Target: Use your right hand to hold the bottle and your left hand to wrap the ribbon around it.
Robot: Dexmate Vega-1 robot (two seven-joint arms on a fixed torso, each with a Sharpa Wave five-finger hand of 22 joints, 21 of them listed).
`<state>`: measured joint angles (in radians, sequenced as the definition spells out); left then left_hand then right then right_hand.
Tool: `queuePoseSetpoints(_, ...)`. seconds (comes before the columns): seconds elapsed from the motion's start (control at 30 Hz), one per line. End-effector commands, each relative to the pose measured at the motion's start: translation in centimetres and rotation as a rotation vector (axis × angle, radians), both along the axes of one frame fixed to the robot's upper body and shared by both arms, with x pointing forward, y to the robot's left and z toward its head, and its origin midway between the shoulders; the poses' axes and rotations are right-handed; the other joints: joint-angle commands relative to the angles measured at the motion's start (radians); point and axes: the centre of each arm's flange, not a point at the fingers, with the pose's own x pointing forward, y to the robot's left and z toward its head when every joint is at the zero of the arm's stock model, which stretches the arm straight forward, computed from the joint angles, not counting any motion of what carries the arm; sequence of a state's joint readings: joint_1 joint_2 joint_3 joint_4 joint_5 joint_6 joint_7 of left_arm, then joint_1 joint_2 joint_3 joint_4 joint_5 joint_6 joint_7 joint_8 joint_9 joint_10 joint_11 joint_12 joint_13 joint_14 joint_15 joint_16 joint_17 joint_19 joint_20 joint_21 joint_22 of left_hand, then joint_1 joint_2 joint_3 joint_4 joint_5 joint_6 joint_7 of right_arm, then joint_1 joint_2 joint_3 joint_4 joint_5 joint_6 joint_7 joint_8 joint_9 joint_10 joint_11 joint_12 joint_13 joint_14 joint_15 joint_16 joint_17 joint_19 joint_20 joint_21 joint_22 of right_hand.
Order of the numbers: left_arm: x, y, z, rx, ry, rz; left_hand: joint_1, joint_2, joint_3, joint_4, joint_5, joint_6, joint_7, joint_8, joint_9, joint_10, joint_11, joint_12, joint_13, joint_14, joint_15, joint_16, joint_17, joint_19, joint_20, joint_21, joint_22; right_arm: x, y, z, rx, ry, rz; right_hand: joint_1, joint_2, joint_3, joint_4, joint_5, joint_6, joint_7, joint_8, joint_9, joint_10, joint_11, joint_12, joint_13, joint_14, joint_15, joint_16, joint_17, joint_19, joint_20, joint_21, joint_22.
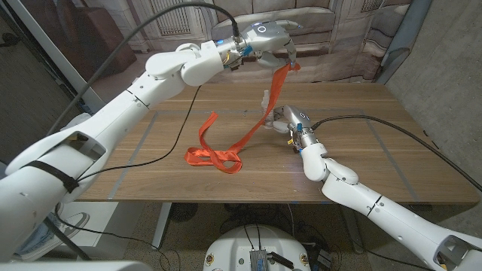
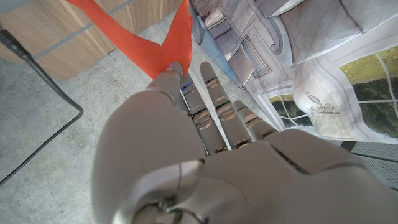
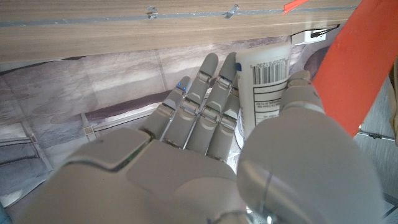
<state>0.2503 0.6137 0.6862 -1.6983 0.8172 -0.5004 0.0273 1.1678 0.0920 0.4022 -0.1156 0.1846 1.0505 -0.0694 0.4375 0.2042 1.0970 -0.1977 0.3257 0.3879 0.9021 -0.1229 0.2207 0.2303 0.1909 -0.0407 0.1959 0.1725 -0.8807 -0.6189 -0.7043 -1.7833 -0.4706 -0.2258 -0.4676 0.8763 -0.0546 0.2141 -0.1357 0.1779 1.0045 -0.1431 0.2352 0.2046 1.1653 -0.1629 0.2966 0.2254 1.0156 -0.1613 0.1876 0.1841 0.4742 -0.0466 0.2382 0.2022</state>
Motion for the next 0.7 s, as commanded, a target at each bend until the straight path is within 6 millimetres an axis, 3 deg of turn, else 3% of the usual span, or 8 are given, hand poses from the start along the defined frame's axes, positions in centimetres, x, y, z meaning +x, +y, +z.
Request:
queuePoseSetpoints(0.03, 4.2, -2.2, 0.8, 0.003, 0.036, 0.111, -0.003, 0.006, 0.015, 0.007, 0.005, 0.005, 0.01, 0.009, 0.002, 0.001, -0.009, 0.006, 0.163, 0.006, -0.094, -0.006, 0.005, 0.005, -0.071, -0.002, 0.003, -2.2, 0.7, -0.6, 0.028, -0.016, 0.062, 0.189, 0.191, 0.01, -0.001, 0.005, 0.08, -0.075, 0.004, 0.002, 0.038, -0.04, 0.004, 0.006, -0.009, -0.063, 0.002, 0.001, -0.002, -0.029, -0.005, 0.002)
queuePoseSetpoints(0.37, 7.7, -4.3, 0.3, 0.051, 0.068, 0.196, -0.005, 0.004, 0.023, 0.008, 0.004, 0.003, 0.012, 0.013, 0.001, 0.004, -0.009, 0.007, 0.173, 0.003, -0.094, -0.008, 0.006, 0.004, -0.07, -0.002, 0.002, -5.4, 1.3, -0.6, 0.067, -0.066, 0.148, 0.19, 0.19, 0.01, -0.002, 0.006, 0.082, -0.075, 0.004, 0.002, 0.038, -0.04, 0.004, 0.006, -0.009, -0.063, 0.003, 0.003, -0.003, -0.028, -0.004, 0.002)
queuePoseSetpoints(0.7, 10.7, -4.1, -1.4, 0.074, 0.113, 0.252, -0.007, 0.002, 0.03, 0.009, 0.004, 0.001, 0.013, 0.016, -0.001, 0.001, -0.009, 0.006, 0.183, 0.003, -0.093, -0.007, 0.008, 0.002, -0.066, -0.002, 0.002, -8.1, 1.5, 0.7, 0.091, -0.137, 0.205, 0.19, 0.19, 0.01, -0.001, 0.006, 0.082, -0.075, 0.004, 0.002, 0.039, -0.04, 0.005, 0.007, -0.01, -0.062, 0.003, 0.003, -0.003, -0.028, -0.005, 0.002)
